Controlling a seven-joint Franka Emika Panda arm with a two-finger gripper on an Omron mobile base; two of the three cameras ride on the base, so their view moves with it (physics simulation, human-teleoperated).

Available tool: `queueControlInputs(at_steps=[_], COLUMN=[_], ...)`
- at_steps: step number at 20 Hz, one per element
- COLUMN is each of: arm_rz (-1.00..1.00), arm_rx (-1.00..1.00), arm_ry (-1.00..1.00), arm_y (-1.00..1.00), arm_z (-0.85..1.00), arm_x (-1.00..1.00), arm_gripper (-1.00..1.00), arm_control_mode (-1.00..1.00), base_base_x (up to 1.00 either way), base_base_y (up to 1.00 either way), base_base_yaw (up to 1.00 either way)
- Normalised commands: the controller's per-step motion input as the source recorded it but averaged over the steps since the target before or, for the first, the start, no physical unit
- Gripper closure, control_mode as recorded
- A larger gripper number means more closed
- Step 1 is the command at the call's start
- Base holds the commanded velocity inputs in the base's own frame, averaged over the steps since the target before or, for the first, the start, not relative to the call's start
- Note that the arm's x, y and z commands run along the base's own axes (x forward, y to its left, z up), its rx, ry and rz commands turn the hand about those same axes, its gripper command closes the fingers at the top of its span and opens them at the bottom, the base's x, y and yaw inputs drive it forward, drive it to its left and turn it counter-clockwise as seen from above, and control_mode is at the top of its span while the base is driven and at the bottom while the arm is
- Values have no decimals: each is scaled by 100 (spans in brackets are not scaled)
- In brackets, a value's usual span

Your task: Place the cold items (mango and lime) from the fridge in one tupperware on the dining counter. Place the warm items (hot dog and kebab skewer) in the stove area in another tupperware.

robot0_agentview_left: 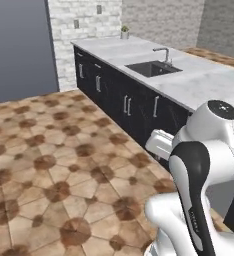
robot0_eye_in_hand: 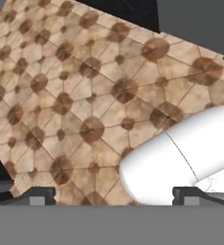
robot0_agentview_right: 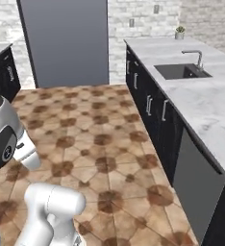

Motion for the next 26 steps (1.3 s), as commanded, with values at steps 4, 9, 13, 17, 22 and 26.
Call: queueControlInputs(at_steps=[4,9,13,17,22,26], arm_rz=[0,0,0,0,0,0], arm_rx=[0,0,0,0,0,0], arm_ry=[0,0,0,0,0,0], arm_y=[0,0,0,0,0,0], arm_z=[0,0,0,0,0,0], arm_x=[0,0,0,0,0,0], arm_gripper=[-100,-100,-100,-100,-100,-100], arm_control_mode=[100,100,100,100,100,100], base_base_x=[99,92,89,85,85,87], base_base_y=[100,65,32,9,-16,-50], base_base_yaw=[0,21,63,81,67,40])
